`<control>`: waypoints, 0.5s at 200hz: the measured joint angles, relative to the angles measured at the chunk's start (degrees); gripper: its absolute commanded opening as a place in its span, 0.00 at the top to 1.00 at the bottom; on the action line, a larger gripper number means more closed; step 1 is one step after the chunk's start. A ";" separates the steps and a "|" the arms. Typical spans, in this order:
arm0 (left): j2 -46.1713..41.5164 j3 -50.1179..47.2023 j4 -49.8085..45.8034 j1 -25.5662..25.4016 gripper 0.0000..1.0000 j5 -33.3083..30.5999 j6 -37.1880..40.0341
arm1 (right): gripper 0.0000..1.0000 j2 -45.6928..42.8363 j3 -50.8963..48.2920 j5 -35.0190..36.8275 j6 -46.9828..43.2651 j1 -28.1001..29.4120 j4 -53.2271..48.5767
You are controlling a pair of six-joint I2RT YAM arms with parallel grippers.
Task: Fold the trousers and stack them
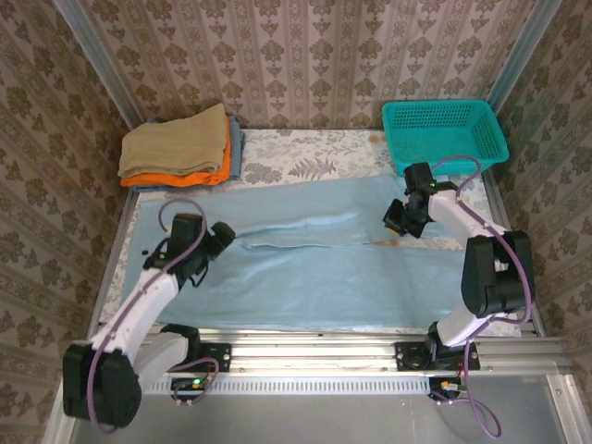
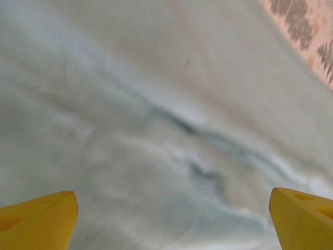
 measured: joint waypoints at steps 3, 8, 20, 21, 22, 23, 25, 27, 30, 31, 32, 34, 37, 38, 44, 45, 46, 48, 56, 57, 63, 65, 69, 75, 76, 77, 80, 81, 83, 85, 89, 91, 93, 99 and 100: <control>1.18 0.96 0.42 0.50 0.06 0.28 0.37 | 0.98 0.46 0.79 0.09 -0.07 0.00 -0.02; 3.54 2.62 1.20 1.25 0.06 0.59 0.98 | 0.99 1.64 2.14 0.44 -0.09 0.00 0.09; 8.90 6.78 3.17 2.43 0.05 1.09 2.43 | 0.99 4.81 4.94 0.74 -0.07 0.00 0.74; 9.22 6.99 3.26 2.47 0.05 1.14 2.54 | 0.99 5.29 5.29 0.72 -0.07 0.00 0.81; 9.51 7.23 3.34 2.49 0.05 1.18 2.60 | 0.99 5.49 5.44 0.72 -0.07 0.00 0.85; 10.03 7.74 3.54 2.56 0.05 1.27 2.78 | 0.99 5.68 5.60 0.74 -0.07 0.00 0.87; 10.95 8.50 3.87 2.64 0.05 1.44 2.99 | 0.99 6.36 6.08 0.76 -0.07 0.00 1.09; 11.65 8.98 3.98 2.69 0.05 1.46 3.19 | 0.99 7.17 6.51 0.72 -0.07 0.00 1.20; 12.94 10.23 4.35 2.67 0.05 1.66 3.50 | 0.99 8.00 7.10 0.72 -0.04 0.00 1.29; 13.25 10.45 4.46 2.67 0.05 1.73 3.56 | 0.99 8.22 7.23 0.72 -0.04 0.00 1.38; 13.88 10.88 4.72 2.67 0.05 1.81 3.69 | 0.99 8.76 7.54 0.72 0.00 0.00 1.51; 14.47 11.32 4.90 2.67 0.05 1.88 3.82 | 0.99 9.53 7.98 0.70 0.04 0.00 1.53; 15.69 12.39 5.42 2.67 0.05 2.10 4.09 | 0.99 10.36 8.52 0.74 0.15 0.00 1.60; 15.98 12.59 5.57 2.67 0.05 2.14 4.11 | 0.99 10.58 8.66 0.72 0.13 0.00 1.64; 18.29 14.32 6.58 2.67 0.05 2.47 4.52 | 0.99 12.61 9.75 0.70 0.26 0.00 1.75; 18.58 14.49 6.71 2.67 0.05 2.56 4.55 | 0.99 12.83 9.84 0.70 0.31 0.00 1.77; 19.23 14.86 7.06 2.67 0.05 2.60 4.68 | 0.99 13.33 10.08 0.68 0.39 0.00 1.86; 20.02 15.37 7.41 2.67 0.05 2.78 4.79 | 0.99 13.99 10.38 0.68 0.42 0.00 1.92; 22.62 16.87 8.61 2.67 0.05 3.17 5.14 | 0.99 15.91 11.19 0.68 0.59 0.00 2.10; 23.06 17.11 8.79 2.67 0.05 3.23 5.22 | 0.99 16.24 11.34 0.68 0.63 0.00 2.10; 25.09 17.99 9.64 2.73 0.06 3.50 5.38 | 0.99 17.51 11.80 0.68 0.70 0.00 2.12; 25.79 18.27 9.97 2.75 0.06 3.65 5.40 | 0.99 17.94 11.98 0.68 0.79 0.00 2.12; 27.06 18.64 10.45 2.91 0.06 3.85 5.49 | 0.99 18.60 12.26 0.68 0.79 -0.02 2.10; 28.89 19.04 11.28 3.15 0.06 4.26 5.51 | 0.99 19.65 12.68 0.68 0.79 -0.09 2.10; 29.29 19.15 11.39 3.21 0.06 4.31 5.53 | 0.99 19.74 12.72 0.68 0.79 -0.11 2.10; 29.46 19.19 11.47 3.26 0.06 4.37 5.53 | 0.99 19.85 12.76 0.68 0.79 -0.11 2.10; 30.38 19.30 11.78 3.43 0.06 4.55 5.51 | 0.99 20.17 12.94 0.68 0.79 -0.11 2.10; 30.84 19.34 11.98 3.52 0.06 4.72 5.53 | 0.99 20.33 13.00 0.68 0.79 -0.13 2.05; 31.19 19.37 12.09 3.58 0.06 4.81 5.51 | 0.99 20.55 13.16 0.66 0.79 -0.17 1.99; 31.74 19.39 12.35 3.76 0.06 4.94 5.51 | 0.99 20.72 13.29 0.66 0.79 -0.20 1.95; 32.92 19.39 12.74 4.09 0.06 5.22 5.51 | 0.99 21.05 13.57 0.57 0.79 -0.28 1.84; 33.35 19.41 12.87 4.24 0.06 5.35 5.51 | 0.99 21.11 13.70 0.48 0.79 -0.28 1.75; 33.90 19.41 12.98 4.42 0.06 5.49 5.51 | 0.99 21.22 13.84 0.44 0.79 -0.39 1.68; 35.19 19.41 13.33 4.85 0.06 5.79 5.51 | 0.99 21.38 14.14 0.44 0.79 -0.55 1.70; 35.52 19.41 13.38 4.96 0.06 5.88 5.51 | 0.99 21.40 14.19 0.44 0.79 -0.57 1.68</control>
